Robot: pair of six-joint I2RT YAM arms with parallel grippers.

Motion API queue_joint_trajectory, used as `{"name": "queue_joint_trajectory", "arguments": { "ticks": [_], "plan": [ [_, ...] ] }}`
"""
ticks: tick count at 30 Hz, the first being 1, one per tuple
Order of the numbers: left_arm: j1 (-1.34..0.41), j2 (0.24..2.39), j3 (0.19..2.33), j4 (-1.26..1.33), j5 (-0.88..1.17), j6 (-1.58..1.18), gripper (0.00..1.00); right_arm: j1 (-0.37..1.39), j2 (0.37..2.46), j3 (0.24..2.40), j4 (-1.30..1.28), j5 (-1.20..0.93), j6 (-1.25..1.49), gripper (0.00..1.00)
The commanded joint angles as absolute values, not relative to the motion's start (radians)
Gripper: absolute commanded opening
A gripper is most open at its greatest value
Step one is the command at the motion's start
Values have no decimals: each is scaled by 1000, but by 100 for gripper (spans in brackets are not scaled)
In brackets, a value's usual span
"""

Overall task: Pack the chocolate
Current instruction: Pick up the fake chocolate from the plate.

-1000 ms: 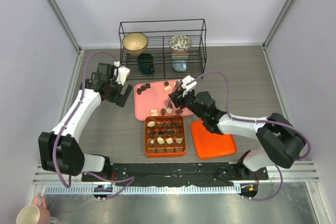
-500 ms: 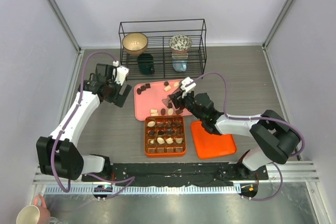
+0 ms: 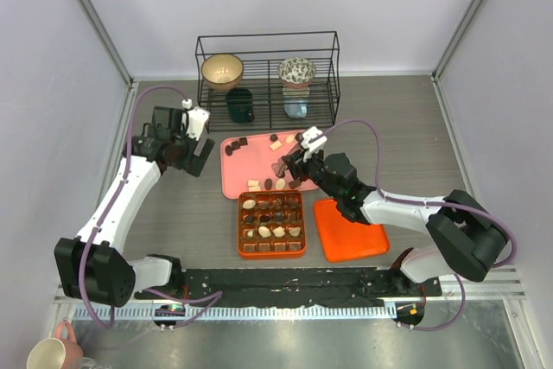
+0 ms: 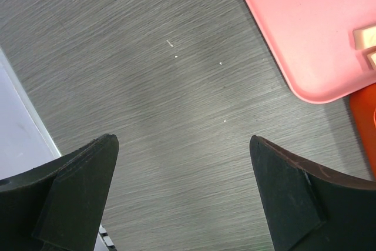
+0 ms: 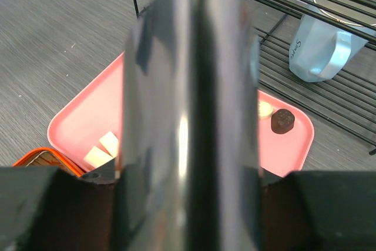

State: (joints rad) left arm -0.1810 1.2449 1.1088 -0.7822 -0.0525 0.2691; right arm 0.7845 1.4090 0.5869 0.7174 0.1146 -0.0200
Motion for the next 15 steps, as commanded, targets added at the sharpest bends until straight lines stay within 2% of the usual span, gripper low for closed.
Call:
{"name": "queue_joint_trajectory", "arguments": {
  "ticks": [1, 8, 15],
  "plan": [
    [-175, 1204, 1100, -781, -66, 276, 100, 790, 1390, 592, 738, 121, -9, 40],
    [-178, 1195, 1098, -782, -75, 282, 99, 790, 1404, 601, 712, 114, -8, 40],
    [-176, 1192, 1089, -782, -71, 282, 100, 790, 1349, 638, 730, 77, -41, 30]
  ]
}}
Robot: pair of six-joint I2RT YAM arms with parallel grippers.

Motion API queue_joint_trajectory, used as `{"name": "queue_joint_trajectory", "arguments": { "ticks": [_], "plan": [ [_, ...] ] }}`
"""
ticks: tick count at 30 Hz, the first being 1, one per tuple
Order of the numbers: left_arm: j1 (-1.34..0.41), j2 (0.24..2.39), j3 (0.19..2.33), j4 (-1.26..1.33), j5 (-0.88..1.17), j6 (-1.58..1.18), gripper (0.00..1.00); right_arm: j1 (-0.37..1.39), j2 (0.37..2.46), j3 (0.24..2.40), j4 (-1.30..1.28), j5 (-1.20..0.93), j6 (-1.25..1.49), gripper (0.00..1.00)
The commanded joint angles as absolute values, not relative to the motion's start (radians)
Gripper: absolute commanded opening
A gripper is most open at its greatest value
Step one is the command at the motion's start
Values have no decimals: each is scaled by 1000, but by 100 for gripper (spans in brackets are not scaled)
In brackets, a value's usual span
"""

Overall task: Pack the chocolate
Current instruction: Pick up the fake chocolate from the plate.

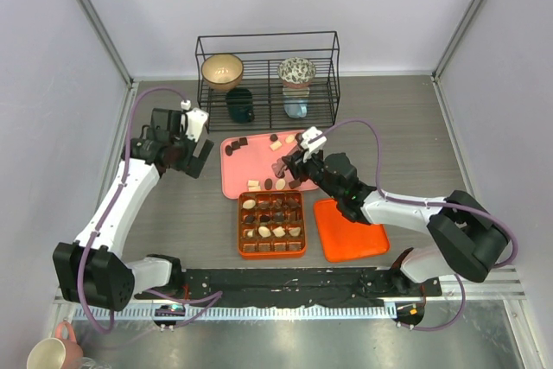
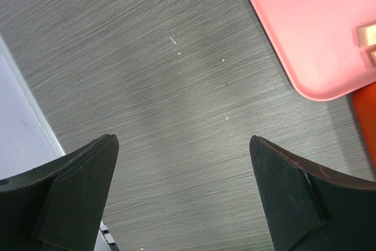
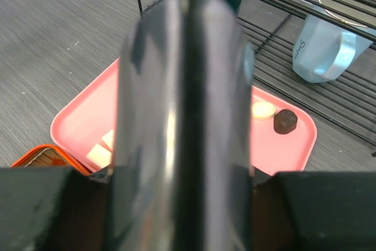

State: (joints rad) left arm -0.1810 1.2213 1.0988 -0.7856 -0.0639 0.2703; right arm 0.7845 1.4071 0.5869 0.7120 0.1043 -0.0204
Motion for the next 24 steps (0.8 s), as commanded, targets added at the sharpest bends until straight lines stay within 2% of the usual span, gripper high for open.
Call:
{"name": "queue_joint_trajectory", "arguments": {
  "ticks": [1, 7, 12, 24],
  "plan": [
    [-178, 1192, 1089, -782, -74, 281, 100, 792, 1341, 669, 727, 71, -51, 29],
    [-176, 1184, 1089, -782, -77, 279, 100, 802, 1275, 778, 652, 15, -100, 24],
    [-176, 1187, 1085, -782, -86, 278, 100, 860, 1209, 782, 588, 14, -115, 24],
    [-175, 1244, 1045, -752, -156, 235, 100, 1140, 1072, 712, 480, 46, -14, 23]
  ]
}}
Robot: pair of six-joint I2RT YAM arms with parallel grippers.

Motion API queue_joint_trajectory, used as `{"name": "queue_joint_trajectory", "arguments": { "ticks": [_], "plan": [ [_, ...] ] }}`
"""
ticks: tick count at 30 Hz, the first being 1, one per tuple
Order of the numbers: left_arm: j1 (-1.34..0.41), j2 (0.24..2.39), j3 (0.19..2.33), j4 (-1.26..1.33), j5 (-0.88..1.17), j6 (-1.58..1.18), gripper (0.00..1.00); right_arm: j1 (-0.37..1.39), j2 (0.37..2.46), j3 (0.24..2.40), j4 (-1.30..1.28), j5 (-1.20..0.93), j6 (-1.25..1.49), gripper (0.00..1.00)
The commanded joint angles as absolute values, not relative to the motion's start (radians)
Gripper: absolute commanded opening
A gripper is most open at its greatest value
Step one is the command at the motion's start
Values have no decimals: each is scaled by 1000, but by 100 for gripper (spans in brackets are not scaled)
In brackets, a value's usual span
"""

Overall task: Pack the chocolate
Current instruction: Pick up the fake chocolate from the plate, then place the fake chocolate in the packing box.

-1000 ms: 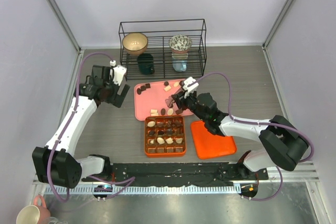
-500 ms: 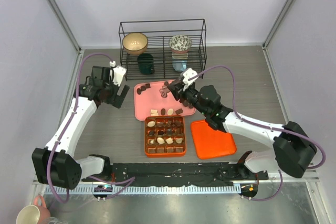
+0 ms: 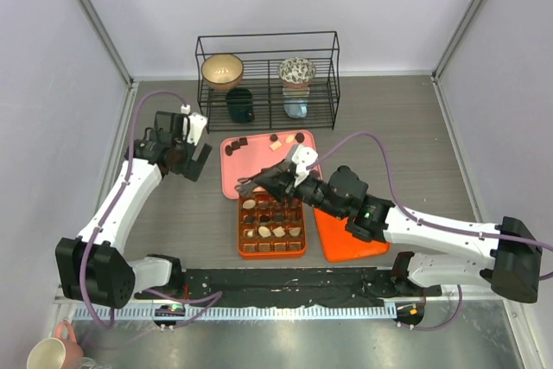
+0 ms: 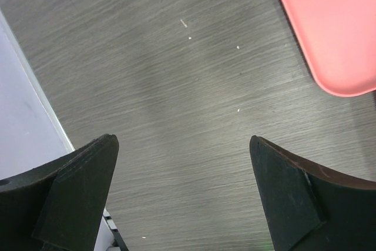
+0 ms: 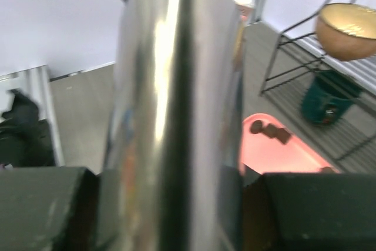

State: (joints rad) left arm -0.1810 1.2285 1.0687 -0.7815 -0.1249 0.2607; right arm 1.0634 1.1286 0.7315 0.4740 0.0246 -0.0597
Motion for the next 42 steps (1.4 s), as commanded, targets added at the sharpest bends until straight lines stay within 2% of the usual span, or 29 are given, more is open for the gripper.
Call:
{"name": "queue_joint_trajectory", "arguments": {
  "ticks": [1, 15, 18, 34, 42],
  "plan": [
    [-175, 1247, 1043, -752, -156, 226, 100, 1158, 1071, 709, 473, 64, -8, 23],
    [-175, 1210, 1055, -807, -140, 210, 100, 1339, 1017, 647, 388, 129, 64, 24],
    [-176, 1201, 1055, -813, -135, 207, 100, 1348, 1022, 641, 390, 144, 71, 25],
    [-176, 1169, 1069, -844, -143, 213, 100, 1356, 1071, 626, 417, 215, 52, 44],
    [-176, 1164, 1069, -847, -138, 212, 100, 1358, 1034, 629, 419, 258, 40, 42]
  ]
}}
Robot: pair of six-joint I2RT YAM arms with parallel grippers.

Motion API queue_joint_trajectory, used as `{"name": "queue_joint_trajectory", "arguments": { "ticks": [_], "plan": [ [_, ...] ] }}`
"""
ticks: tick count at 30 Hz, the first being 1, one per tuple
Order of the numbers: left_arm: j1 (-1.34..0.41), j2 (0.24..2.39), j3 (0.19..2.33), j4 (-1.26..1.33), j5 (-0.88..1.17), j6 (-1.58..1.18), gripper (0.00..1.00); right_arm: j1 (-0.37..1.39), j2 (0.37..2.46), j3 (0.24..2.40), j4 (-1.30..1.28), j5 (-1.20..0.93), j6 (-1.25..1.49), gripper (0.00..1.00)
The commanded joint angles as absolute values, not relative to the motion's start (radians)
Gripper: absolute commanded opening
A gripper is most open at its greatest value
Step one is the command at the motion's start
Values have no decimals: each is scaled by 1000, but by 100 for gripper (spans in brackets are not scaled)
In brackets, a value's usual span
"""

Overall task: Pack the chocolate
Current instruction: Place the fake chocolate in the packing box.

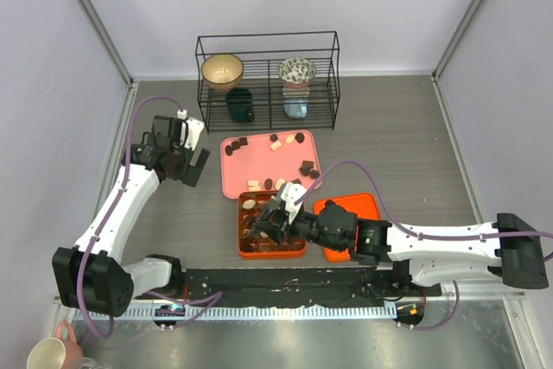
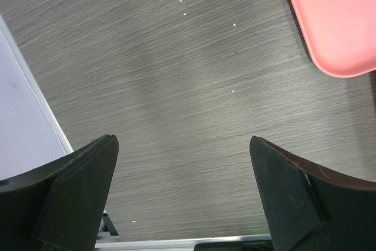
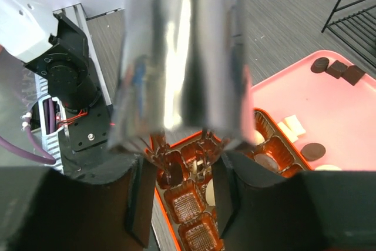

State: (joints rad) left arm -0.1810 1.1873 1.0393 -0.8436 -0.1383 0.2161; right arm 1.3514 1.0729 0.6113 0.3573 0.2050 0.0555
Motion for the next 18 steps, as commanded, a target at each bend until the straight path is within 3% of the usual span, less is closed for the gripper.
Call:
{"name": "queue_joint_trajectory", "arguments": {
  "ticks": [1, 7, 9, 18],
  "plan": [
    [-176, 1166, 1068, -845, -138, 212, 100, 1356, 1019, 630, 420, 267, 35, 41],
    [-176, 1164, 1071, -842, -135, 210, 100, 1324, 985, 672, 410, 379, -107, 34],
    [-176, 1166, 1072, -841, -137, 210, 100, 1263, 983, 684, 420, 377, -127, 28],
    [-176, 1166, 1078, -836, -138, 213, 100, 895, 1067, 637, 644, 307, -192, 18]
  ]
}}
